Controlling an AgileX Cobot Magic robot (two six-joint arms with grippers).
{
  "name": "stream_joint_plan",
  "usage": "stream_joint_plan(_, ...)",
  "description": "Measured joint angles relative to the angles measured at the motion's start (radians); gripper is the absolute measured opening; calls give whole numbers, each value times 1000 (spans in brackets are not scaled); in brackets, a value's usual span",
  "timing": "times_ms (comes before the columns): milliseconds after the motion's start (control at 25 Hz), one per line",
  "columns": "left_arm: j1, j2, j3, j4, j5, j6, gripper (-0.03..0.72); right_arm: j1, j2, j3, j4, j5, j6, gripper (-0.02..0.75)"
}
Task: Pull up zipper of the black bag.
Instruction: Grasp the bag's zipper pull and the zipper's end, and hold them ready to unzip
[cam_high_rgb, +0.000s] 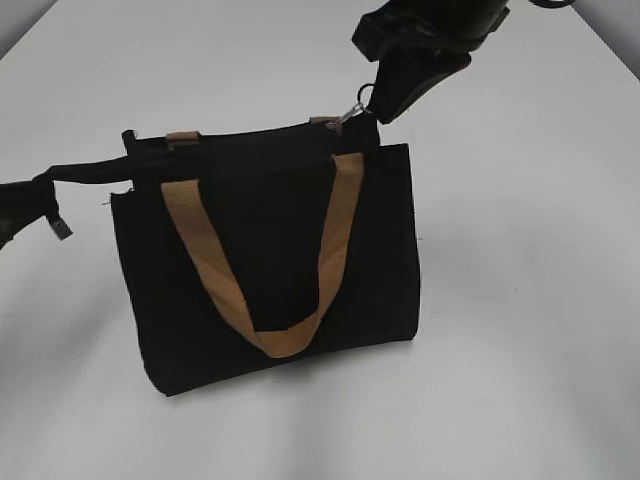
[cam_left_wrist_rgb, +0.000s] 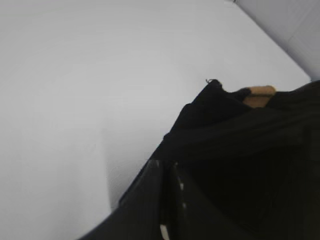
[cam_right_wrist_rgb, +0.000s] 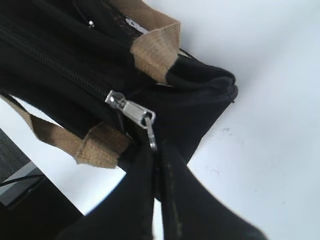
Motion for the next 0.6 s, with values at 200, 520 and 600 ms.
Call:
stream_joint_plan(200,-3,0,0,150,-110,-199,78,-26,-9,0,-46,2,32,62)
stream_joint_plan(520,0,-14,0,395,-49,-500,435,-40,-100,104,-173,-7,123,548)
stream_joint_plan(600,0,-35,0,535,-33,-650,446,-47,-159,216,-208,-7,151,565)
